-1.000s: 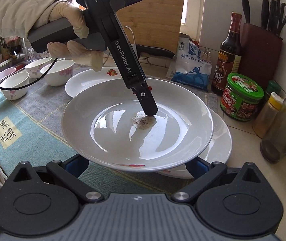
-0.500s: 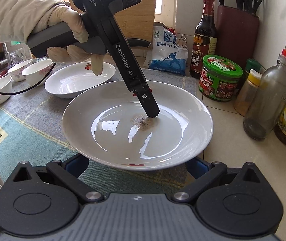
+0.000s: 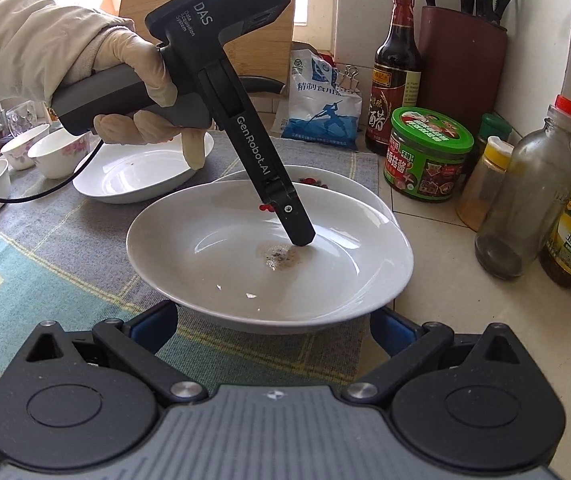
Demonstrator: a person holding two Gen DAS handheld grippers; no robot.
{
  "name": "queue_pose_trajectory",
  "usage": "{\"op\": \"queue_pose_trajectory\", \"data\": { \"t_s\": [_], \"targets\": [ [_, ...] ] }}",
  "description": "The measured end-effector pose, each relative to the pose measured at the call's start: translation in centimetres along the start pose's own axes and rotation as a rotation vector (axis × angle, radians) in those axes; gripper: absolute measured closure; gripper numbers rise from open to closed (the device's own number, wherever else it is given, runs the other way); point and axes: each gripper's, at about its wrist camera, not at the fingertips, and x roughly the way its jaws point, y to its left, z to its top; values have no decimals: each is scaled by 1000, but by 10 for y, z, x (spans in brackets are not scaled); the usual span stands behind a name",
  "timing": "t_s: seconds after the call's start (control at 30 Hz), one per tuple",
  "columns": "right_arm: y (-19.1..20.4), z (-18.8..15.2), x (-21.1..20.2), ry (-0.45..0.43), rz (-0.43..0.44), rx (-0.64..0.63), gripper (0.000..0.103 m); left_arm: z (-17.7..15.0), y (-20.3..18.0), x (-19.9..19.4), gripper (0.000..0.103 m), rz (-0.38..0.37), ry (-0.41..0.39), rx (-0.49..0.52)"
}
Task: Organize plates and bowls
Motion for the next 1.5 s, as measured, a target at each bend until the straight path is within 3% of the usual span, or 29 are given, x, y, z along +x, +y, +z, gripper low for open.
{"op": "queue_pose_trajectory", "data": {
  "t_s": [0.63,1.5],
  "targets": [
    [-1,3,4,19,-1,0,0,5,-3,1,31,27,-3,50],
    [-5,3,9,8,20,-17,0,-7,3,-16,30,56,-7,22]
  ]
}}
